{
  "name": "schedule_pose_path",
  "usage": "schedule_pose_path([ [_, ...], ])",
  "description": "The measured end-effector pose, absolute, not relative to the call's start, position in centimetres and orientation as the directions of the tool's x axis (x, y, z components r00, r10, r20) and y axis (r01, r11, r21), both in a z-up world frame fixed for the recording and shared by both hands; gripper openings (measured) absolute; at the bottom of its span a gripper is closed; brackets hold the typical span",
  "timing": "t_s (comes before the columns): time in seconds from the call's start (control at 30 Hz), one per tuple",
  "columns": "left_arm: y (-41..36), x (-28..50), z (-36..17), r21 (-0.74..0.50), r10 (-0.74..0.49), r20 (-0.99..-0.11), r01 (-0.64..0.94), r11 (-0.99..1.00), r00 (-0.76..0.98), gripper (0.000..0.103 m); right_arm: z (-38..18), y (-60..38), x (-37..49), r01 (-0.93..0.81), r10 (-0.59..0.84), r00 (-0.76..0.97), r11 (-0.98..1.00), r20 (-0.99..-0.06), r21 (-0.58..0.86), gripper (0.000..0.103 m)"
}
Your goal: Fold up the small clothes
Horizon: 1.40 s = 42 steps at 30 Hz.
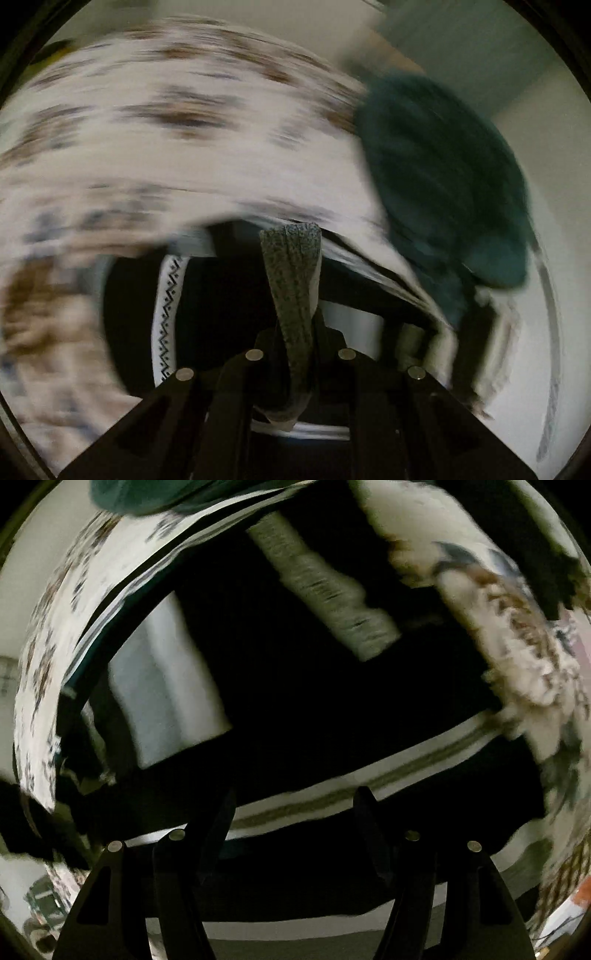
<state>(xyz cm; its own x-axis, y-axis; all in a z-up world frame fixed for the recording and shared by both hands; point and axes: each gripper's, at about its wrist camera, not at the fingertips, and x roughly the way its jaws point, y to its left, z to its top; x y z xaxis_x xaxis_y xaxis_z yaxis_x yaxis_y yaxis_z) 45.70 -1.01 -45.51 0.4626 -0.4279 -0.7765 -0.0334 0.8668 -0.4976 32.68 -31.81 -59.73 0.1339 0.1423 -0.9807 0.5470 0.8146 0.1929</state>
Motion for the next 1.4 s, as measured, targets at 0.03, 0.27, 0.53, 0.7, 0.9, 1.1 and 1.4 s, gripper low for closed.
schedule_pose_path([
  [0.03, -5.0, 46.5, -45.5, -0.507, -0.462, -0.769, 0.018, 0.862, 0.442, 0.007, -59.6, -33.1, 32.5, 0.552, 0.137, 0.135, 0.812, -0.981, 0.189, 0.068],
  [0.27, -22.2, 49.4, -47.4, -0.535, -0.561, -0.777, 0.17, 0.827, 0.285, 0.011, -58.8, -42.5, 31.8, 0.557, 0.119, 0.131, 0.812, -0.984, 0.173, 0.068],
  [0.53, -16.5, 49.5, -48.3, -0.442, -0.437, -0.834, 0.066, 0.894, 0.337, 0.073, -54.3, -49.4, 31.0, 0.524, 0.217, 0.249, 0.789, -0.944, 0.32, 0.068],
  [0.7, -4.4, 49.1, -49.5, -0.283, -0.202, -0.886, -0.14, 0.949, 0.418, 0.073, -52.4, -49.0, 35.7, 0.469, 0.271, 0.337, 0.782, -0.902, 0.41, 0.068],
  [0.9, 2.0, 50.5, -54.0, -0.136, -0.043, -0.932, -0.237, 0.962, 0.36, 0.073, -56.4, -46.4, 43.6, 0.452, 0.246, 0.277, 0.82, -0.929, 0.352, 0.067],
  [1.1, 0.2, 53.0, -57.2, -0.099, -0.04, -0.94, -0.158, 0.983, 0.338, 0.073, -57.0, -44.8, 46.2, 0.399, 0.235, 0.303, 0.849, -0.923, 0.347, 0.003],
  [1.4, 1.2, 55.8, -61.2, -0.083, -0.045, -0.966, -0.144, 0.986, 0.255, 0.076, -60.1, -47.5, 48.6, 0.461, 0.105, 0.154, 0.872, -0.983, 0.165, 0.014],
])
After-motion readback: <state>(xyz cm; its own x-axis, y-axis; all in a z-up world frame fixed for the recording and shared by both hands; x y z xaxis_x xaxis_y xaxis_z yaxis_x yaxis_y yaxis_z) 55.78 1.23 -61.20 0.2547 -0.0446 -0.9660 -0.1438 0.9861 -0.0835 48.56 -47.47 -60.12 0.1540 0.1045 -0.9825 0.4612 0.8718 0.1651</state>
